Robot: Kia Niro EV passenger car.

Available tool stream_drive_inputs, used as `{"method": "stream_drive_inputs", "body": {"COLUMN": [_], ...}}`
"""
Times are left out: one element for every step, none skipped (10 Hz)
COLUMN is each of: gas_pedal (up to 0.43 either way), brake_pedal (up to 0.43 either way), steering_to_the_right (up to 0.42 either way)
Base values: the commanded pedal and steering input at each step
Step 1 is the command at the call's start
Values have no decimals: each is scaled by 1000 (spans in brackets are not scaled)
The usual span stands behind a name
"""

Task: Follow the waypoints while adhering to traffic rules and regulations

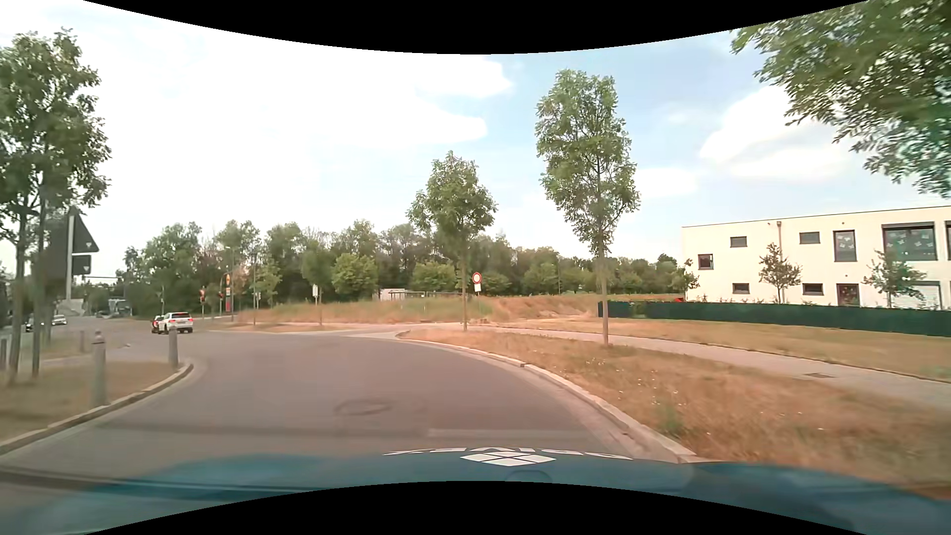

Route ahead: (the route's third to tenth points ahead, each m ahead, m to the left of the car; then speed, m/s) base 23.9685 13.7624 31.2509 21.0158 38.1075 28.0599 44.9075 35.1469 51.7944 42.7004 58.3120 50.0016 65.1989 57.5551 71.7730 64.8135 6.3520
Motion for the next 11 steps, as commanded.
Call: {"method": "stream_drive_inputs", "body": {"gas_pedal": [118,130,130,130,130,130,130,130,130,138,138], "brake_pedal": [0,0,0,0,0,0,0,0,0,0,0], "steering_to_the_right": [-80,-94,-103,-115,-125,-139,-149,-154,-160,-167,-176]}}
